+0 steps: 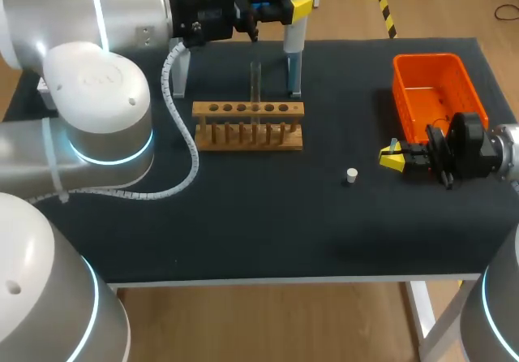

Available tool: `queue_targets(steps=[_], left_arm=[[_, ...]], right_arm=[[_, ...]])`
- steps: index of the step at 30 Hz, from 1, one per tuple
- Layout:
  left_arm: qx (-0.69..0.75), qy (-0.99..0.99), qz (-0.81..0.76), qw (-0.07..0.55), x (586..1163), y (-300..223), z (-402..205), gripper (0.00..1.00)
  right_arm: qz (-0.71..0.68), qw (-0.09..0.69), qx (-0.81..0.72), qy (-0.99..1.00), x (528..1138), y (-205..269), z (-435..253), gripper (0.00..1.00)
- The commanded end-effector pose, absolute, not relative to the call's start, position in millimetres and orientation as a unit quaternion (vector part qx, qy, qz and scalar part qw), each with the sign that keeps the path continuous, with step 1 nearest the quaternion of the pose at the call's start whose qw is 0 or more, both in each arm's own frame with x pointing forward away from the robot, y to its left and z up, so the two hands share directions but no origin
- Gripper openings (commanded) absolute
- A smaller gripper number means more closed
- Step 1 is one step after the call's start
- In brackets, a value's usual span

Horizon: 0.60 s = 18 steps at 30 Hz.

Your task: Invert the test tube, pick up the pipette, mount the tip to pipette, aspirate from beaker and dispense into the tube, eject the tip, return the pipette, and cap with the stopper.

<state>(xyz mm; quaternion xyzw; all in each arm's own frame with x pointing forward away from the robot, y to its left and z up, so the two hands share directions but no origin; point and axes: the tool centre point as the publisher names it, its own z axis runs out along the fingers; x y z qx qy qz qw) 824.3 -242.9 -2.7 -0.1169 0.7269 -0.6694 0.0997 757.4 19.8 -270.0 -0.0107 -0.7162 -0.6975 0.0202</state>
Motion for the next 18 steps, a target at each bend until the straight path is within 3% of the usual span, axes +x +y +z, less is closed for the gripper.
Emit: queue_targets(steps=[1,18], left_arm=[[-0.117,0.726,-0.670,0.099,824,-242,-3,0.00],[-0.117,0.726,-0.670,0.099,824,-242,-3,0.00]], right_arm=[[-0.694,0.023,-0.011,-0.720,762,28,-270,0.00],[-0.698,0.029,0.006,-0.715,787,98,-261,0.00]])
